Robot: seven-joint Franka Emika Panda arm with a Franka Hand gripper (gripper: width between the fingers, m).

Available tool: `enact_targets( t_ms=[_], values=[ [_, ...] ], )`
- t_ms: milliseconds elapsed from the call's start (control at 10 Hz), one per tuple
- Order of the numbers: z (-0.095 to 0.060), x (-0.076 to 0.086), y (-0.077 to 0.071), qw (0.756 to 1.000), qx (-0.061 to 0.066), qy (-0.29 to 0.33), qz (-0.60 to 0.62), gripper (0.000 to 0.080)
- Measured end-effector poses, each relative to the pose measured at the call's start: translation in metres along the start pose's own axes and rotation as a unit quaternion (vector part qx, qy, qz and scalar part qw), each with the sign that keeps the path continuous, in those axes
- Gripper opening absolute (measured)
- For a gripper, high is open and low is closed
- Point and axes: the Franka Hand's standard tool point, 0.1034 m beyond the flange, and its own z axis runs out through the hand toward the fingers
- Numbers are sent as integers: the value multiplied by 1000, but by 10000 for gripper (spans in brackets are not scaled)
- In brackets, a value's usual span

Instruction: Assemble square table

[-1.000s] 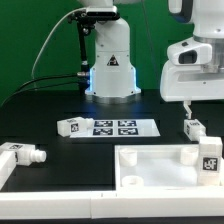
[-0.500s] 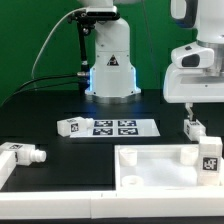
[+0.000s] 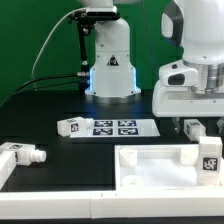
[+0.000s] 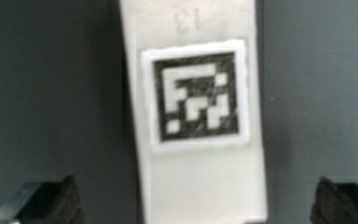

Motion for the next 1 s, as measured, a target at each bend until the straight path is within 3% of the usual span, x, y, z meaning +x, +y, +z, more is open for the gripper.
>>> enact_targets(
  t_ms=[200,300,400,600,1000],
  values=[
    [2,-1,-1,1000,0,-2,-1,649],
    [2,-2,-1,1000,0,-2,-1,522],
    [2,-2,-1,1000,-1,-2,-1,522],
    [2,-1,-1,1000,-1,-2,-3,286],
    [-11,14,10,983,-2,11,-184,286]
  ],
)
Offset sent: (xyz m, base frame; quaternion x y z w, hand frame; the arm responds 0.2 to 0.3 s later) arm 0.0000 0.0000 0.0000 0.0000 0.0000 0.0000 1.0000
